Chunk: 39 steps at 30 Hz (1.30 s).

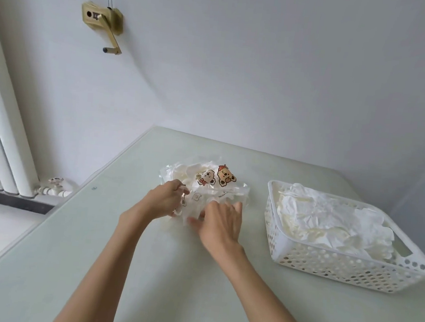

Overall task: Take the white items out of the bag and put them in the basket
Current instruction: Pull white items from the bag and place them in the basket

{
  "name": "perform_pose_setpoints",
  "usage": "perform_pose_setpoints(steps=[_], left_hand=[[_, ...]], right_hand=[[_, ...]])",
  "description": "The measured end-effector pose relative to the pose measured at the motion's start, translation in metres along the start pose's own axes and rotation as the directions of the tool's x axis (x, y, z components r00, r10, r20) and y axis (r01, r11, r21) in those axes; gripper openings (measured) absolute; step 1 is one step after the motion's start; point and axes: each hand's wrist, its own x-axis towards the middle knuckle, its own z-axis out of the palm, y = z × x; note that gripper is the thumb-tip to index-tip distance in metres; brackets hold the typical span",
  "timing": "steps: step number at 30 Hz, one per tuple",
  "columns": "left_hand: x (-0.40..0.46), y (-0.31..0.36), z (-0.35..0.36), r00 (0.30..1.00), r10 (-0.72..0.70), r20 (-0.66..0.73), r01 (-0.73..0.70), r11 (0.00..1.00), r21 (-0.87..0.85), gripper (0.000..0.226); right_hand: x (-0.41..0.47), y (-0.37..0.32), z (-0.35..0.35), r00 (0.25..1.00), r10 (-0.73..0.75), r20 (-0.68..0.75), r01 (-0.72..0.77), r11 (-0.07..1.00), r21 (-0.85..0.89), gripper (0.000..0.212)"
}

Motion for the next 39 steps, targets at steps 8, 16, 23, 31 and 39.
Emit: perform_pose_setpoints(steps=[8, 16, 23, 31, 39], left_hand=[[0.001, 0.002, 0.007, 1.000, -0.009, -0.016, 0.013, 0.972, 0.234, 0.030], [0.001, 0.007, 0.010, 0.999, 0.000, -0.045, 0.021, 0.889, 0.458, 0.034], [-0.011, 0.020, -0.005, 0.995, 0.031, 0.095, -0.070, 0.897, 0.436, 0.049], [-0.039, 0.061, -0.006, 0.911, 0.380, 0.160, -0.376, 0.925, -0.056, 0.057], [-0.036, 0.060, 0.014, 0.863, 0.490, 0.123, -0.465, 0.865, -0.188, 0.019]], right_hand=[[-0.025, 0.028, -0.040, 0.989, -0.135, -0.064, 0.147, 0.954, 0.261, 0.011], [-0.029, 0.070, -0.100, 0.991, -0.121, 0.054, 0.050, 0.721, 0.691, 0.009], [-0.023, 0.088, -0.127, 0.999, 0.003, 0.038, -0.033, 0.567, 0.823, 0.010], [-0.017, 0.083, -0.116, 0.974, 0.049, 0.220, -0.225, 0.133, 0.965, 0.012], [-0.005, 0.077, -0.119, 0.973, 0.200, 0.116, -0.081, -0.174, 0.981, 0.018]])
